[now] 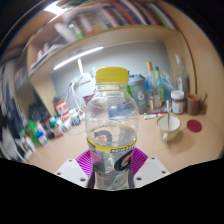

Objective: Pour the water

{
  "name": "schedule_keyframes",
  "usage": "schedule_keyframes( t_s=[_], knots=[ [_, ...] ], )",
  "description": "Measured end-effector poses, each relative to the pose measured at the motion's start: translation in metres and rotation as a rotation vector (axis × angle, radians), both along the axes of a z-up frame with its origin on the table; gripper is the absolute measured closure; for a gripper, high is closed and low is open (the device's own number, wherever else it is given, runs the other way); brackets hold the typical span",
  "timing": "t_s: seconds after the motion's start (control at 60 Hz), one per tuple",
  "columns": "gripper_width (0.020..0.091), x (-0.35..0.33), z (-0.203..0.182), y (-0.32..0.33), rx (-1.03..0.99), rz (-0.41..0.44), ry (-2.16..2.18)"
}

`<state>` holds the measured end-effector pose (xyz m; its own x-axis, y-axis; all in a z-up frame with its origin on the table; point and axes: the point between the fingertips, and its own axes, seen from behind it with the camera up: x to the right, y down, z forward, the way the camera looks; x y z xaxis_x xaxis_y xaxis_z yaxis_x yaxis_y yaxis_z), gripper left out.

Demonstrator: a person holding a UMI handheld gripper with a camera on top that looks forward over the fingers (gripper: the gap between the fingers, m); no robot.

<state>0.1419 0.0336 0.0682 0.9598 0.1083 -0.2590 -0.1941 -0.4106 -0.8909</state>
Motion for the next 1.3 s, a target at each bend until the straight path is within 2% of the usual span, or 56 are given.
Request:
schedule_keyframes(
  t_s=[0.233,0.467,0.75,0.933,1.033,1.117,1.217,1.3],
  knots=[
    [0.0652,-0.008,0.059,0.069,-0.195,-0.164,0.846],
    [0.0649,0.011,0.105,0.119,-0.332,-0.261,1.738],
    [0.0651,0.039,0.135,0.141,-0.315,-0.349,2.221],
    [0.065,0.036,0.141,0.141,-0.326,-0.331,2.223],
    [0.0651,0.029,0.146,0.134,-0.345,-0.267,2.083],
    [0.0653,0.026,0.163,0.126,-0.301,-0.174,1.766],
    [0.0652,0.048,0.202,0.111,-0.117,-0.013,1.277],
    [0.0648,0.092,0.253,0.115,0.065,-0.007,0.814]
  ],
)
